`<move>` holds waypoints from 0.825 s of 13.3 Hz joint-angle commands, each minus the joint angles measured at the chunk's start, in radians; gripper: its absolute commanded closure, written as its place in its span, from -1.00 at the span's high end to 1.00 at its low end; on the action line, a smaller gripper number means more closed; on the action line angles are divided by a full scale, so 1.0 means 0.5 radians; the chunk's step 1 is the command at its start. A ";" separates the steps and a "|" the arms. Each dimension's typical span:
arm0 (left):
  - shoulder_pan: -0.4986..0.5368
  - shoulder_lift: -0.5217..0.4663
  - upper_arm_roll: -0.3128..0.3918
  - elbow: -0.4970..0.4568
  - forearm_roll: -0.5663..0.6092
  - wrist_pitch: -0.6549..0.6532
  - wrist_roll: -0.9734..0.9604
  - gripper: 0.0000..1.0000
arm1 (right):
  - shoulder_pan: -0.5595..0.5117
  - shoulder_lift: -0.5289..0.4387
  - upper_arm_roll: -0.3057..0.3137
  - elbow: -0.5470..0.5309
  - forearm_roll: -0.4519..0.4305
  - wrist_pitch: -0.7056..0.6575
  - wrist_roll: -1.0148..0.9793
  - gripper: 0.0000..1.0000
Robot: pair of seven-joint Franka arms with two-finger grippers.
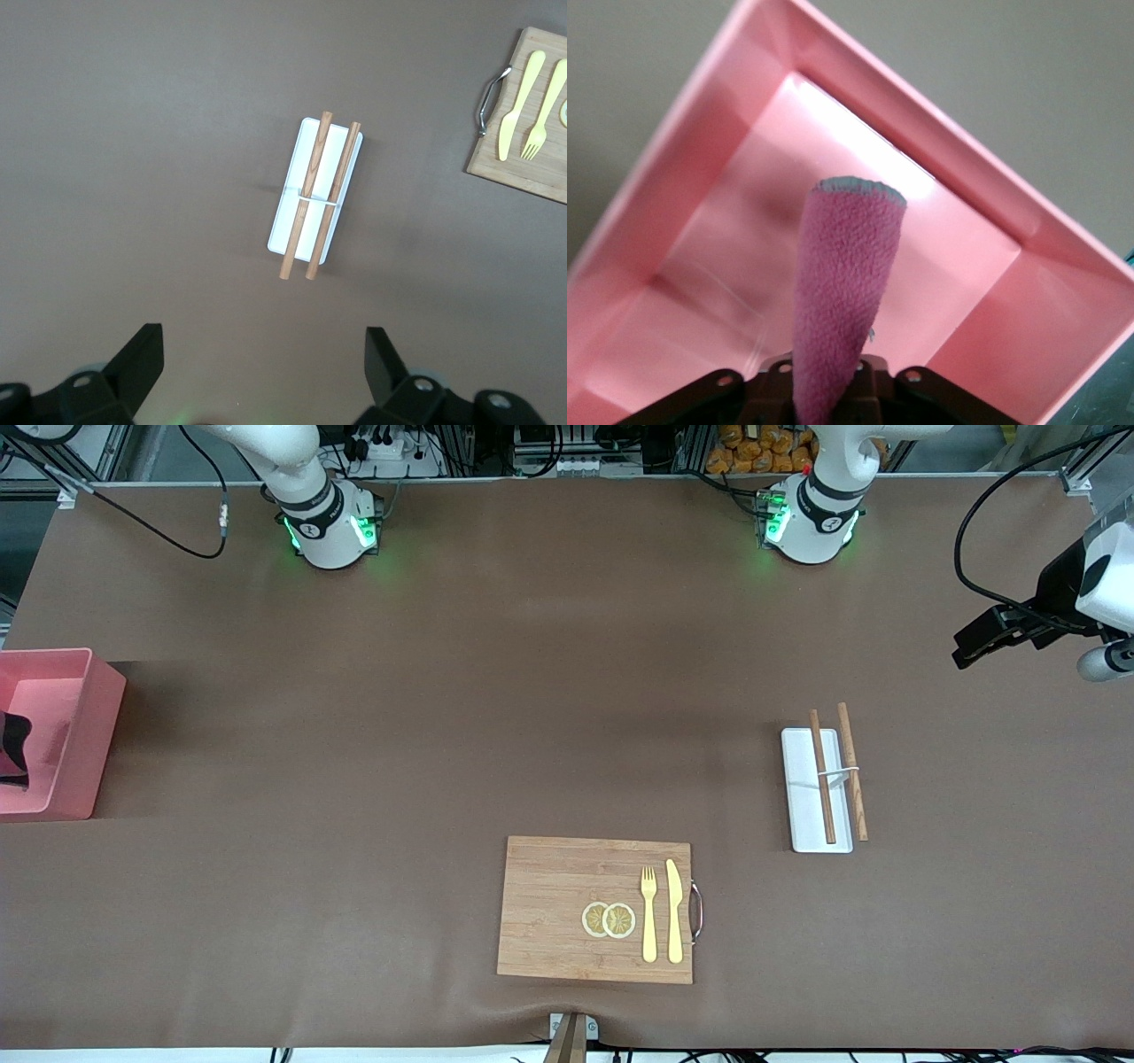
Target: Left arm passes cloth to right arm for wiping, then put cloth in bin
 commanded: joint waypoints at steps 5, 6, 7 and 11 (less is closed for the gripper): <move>-0.001 -0.015 0.003 -0.014 0.028 0.016 0.028 1.00 | 0.059 -0.077 0.075 0.272 0.023 -0.486 -0.002 1.00; -0.001 -0.015 0.003 -0.014 0.028 0.016 0.028 1.00 | 0.111 -0.130 0.072 0.269 0.069 -0.526 0.028 1.00; -0.001 -0.015 0.003 -0.017 0.028 0.016 0.028 1.00 | 0.166 -0.170 0.072 0.269 0.118 -0.600 0.119 1.00; -0.001 -0.015 0.003 -0.014 0.028 0.016 0.028 1.00 | 0.534 -0.378 0.069 0.260 0.124 -0.940 0.647 1.00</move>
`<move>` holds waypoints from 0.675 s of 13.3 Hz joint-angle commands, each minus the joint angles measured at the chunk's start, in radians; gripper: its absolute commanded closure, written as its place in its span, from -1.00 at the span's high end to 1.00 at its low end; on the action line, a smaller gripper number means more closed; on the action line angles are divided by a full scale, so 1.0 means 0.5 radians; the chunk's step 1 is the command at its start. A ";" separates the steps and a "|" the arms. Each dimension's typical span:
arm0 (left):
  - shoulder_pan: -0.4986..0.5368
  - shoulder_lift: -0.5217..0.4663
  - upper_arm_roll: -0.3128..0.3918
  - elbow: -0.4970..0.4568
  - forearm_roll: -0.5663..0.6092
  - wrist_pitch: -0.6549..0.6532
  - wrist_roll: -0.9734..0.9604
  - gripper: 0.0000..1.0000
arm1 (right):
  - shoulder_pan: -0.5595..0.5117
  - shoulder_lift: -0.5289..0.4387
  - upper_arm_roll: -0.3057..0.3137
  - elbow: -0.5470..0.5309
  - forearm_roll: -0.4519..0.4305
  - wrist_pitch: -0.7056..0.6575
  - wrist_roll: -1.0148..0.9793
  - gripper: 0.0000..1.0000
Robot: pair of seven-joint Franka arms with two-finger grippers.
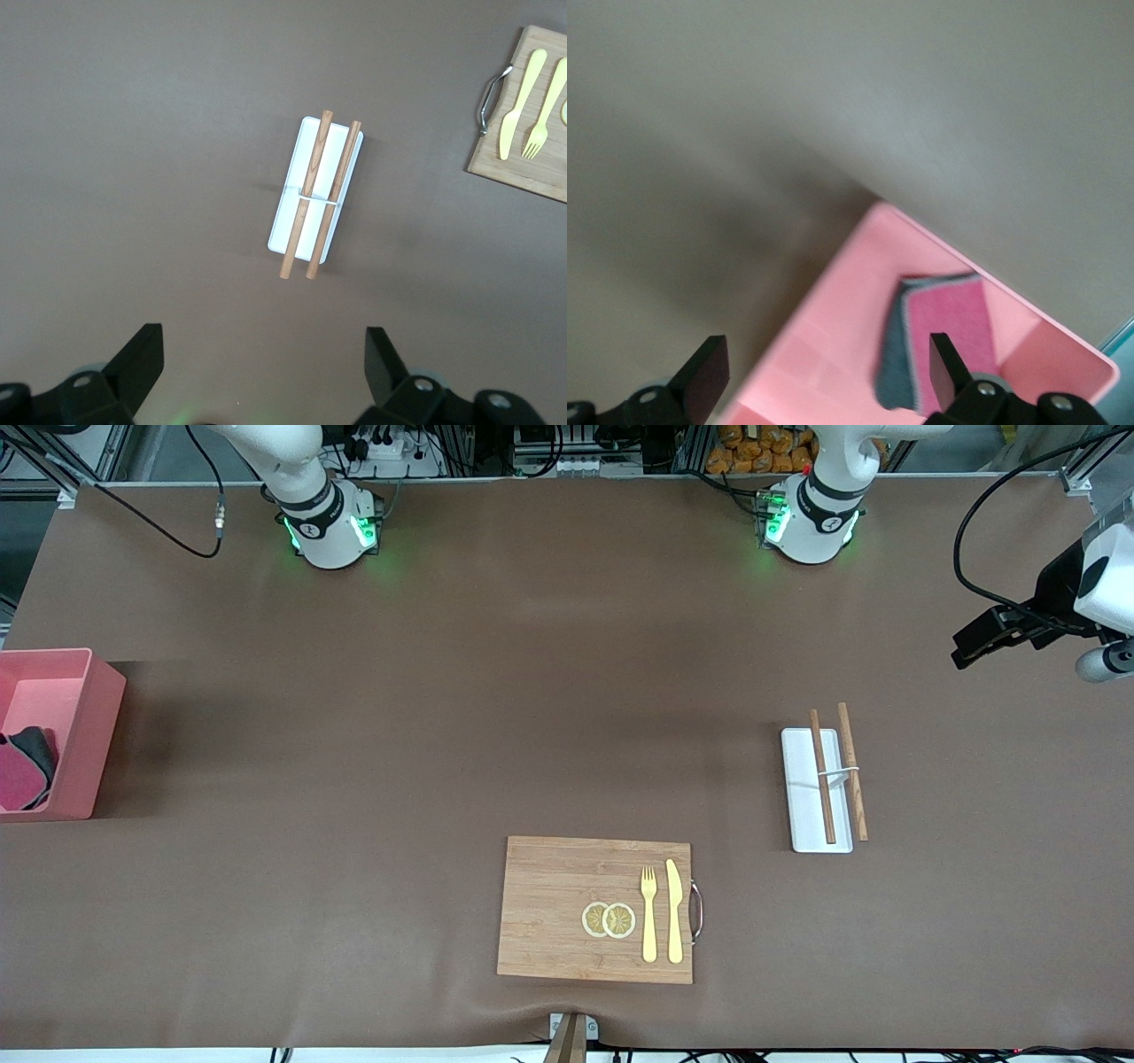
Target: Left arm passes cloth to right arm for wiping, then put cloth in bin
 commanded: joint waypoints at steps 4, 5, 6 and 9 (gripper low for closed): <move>0.002 -0.018 0.003 -0.010 0.028 0.016 0.028 1.00 | 0.529 -0.301 -0.025 -0.059 0.014 -0.408 0.838 1.00; 0.002 -0.018 0.003 -0.010 0.028 0.013 0.032 1.00 | 0.618 -0.356 -0.025 -0.071 0.011 -0.475 1.037 1.00; 0.005 -0.021 0.003 -0.010 0.028 0.013 0.029 1.00 | 0.710 -0.417 -0.028 -0.101 0.011 -0.516 1.255 1.00; 0.017 -0.021 0.003 -0.010 0.019 0.010 0.028 1.00 | 0.788 -0.708 -0.019 -0.355 0.084 -0.525 1.805 1.00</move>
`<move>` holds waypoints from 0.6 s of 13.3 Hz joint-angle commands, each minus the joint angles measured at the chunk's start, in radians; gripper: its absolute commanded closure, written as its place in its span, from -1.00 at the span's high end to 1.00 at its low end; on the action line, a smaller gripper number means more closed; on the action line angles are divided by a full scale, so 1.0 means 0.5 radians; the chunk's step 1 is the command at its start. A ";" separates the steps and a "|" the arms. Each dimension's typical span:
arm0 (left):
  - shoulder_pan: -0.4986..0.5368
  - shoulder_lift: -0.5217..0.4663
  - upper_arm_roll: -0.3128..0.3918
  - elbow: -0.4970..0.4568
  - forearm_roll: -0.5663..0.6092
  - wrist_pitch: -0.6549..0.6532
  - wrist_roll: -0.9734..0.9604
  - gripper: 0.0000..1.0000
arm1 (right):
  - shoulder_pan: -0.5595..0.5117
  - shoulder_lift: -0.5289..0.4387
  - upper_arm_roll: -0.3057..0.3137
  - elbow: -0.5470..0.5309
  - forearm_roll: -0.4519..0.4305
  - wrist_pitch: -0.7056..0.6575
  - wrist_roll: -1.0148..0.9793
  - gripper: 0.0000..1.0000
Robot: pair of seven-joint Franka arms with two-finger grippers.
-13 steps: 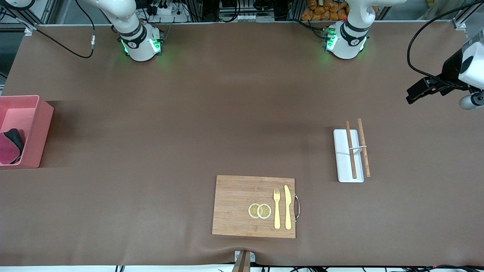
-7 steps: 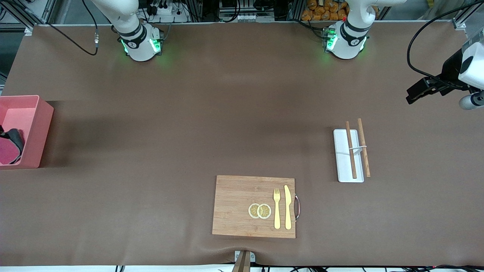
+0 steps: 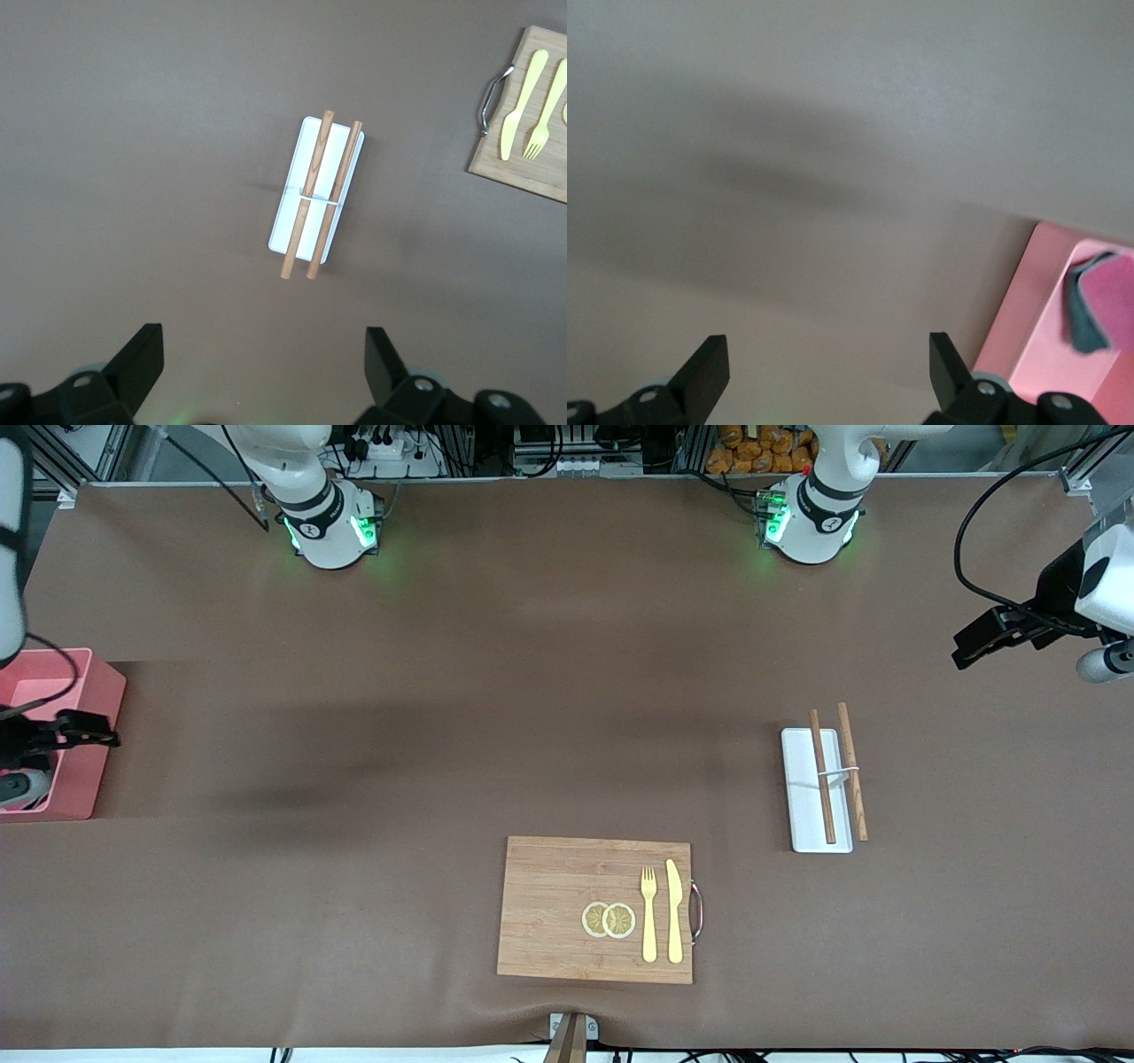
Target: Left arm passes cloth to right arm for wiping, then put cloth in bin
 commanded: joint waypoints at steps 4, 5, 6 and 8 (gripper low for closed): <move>0.011 -0.021 -0.001 -0.012 0.016 0.007 0.025 1.00 | 0.043 -0.514 -0.022 -0.392 0.186 0.020 0.583 1.00; 0.008 -0.018 -0.001 -0.012 0.016 0.007 0.025 1.00 | 0.040 -0.548 -0.028 -0.389 0.277 0.020 0.598 1.00; 0.008 -0.018 -0.001 -0.009 0.016 0.007 0.028 1.00 | 0.037 -0.578 -0.034 -0.389 0.339 0.017 0.611 1.00; 0.008 -0.015 -0.005 -0.003 0.016 0.010 0.032 1.00 | 0.049 -0.600 -0.031 -0.377 0.339 -0.011 0.617 1.00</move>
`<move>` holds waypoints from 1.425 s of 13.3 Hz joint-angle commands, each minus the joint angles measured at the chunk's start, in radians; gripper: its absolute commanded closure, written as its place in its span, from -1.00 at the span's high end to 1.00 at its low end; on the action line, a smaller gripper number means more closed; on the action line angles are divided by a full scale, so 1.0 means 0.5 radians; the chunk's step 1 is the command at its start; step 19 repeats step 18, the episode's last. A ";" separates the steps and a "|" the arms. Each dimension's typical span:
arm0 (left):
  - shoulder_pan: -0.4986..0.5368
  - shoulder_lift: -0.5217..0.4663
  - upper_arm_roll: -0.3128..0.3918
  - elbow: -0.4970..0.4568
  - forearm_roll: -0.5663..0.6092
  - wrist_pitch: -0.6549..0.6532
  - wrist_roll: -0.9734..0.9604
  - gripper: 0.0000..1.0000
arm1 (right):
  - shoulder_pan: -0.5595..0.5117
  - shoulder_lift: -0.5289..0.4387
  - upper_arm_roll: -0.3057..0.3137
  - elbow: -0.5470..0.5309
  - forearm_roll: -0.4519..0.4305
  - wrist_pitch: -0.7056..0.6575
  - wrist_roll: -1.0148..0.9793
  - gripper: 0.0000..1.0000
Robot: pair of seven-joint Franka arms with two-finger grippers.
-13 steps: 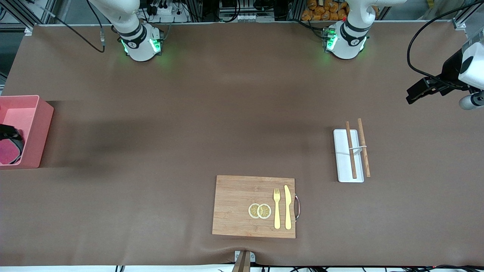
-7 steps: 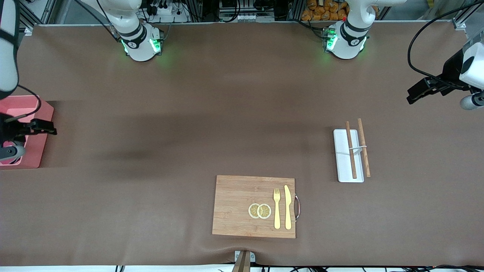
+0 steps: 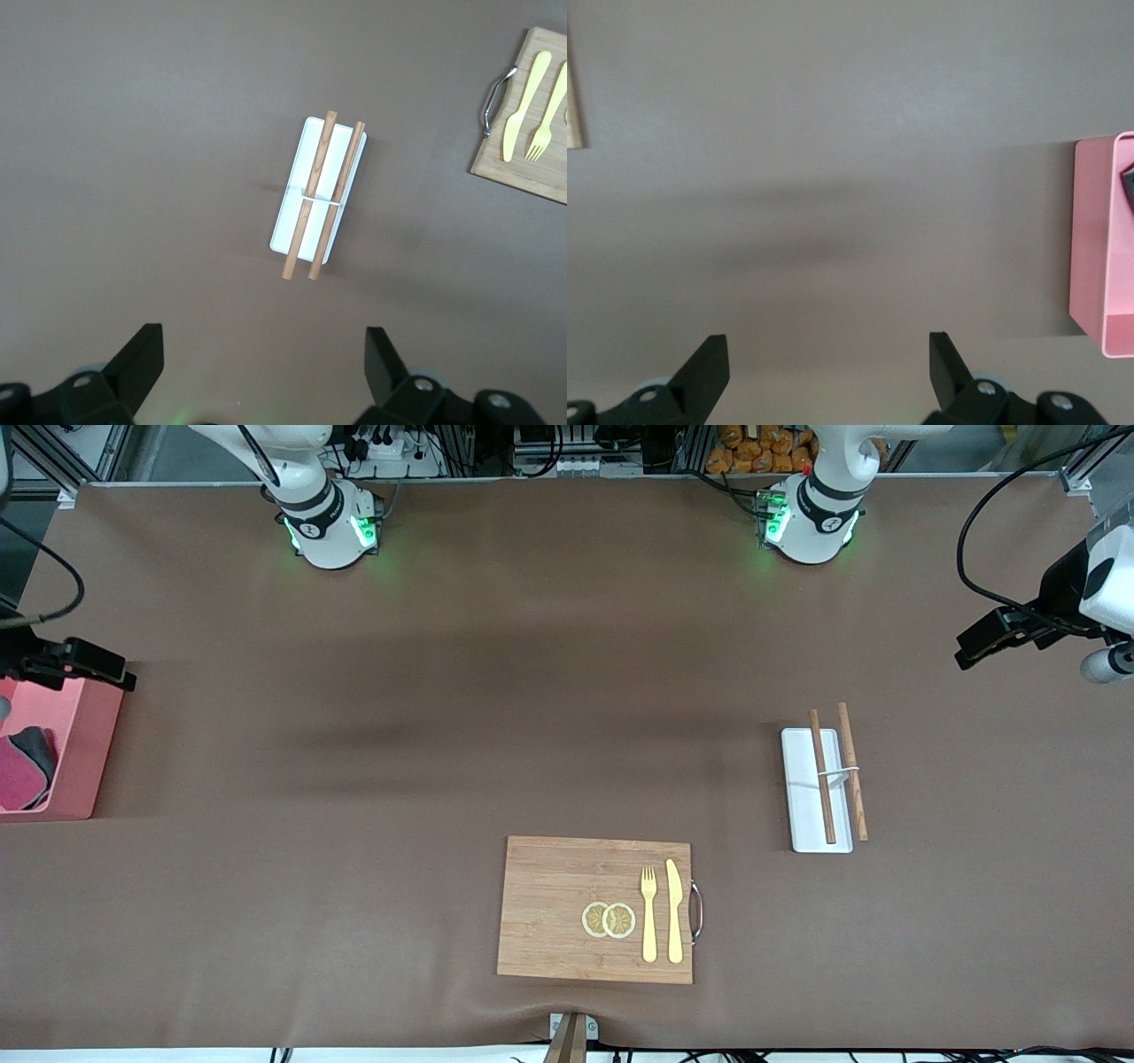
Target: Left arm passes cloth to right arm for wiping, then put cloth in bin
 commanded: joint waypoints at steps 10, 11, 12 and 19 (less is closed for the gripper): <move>-0.015 -0.015 -0.017 0.002 0.016 0.025 0.264 1.00 | 0.258 -0.102 -0.143 -0.043 -0.103 -0.063 0.075 1.00; -0.009 -0.015 -0.017 0.005 0.016 0.022 0.292 1.00 | 0.258 -0.102 -0.134 -0.043 -0.121 -0.066 0.072 1.00; -0.006 -0.012 -0.017 0.011 0.016 0.022 0.308 1.00 | 0.258 -0.105 -0.137 -0.040 -0.124 -0.082 0.072 1.00; -0.009 -0.009 -0.013 0.027 0.016 0.019 0.289 1.00 | 0.255 -0.117 -0.140 0.080 -0.124 -0.220 0.068 1.00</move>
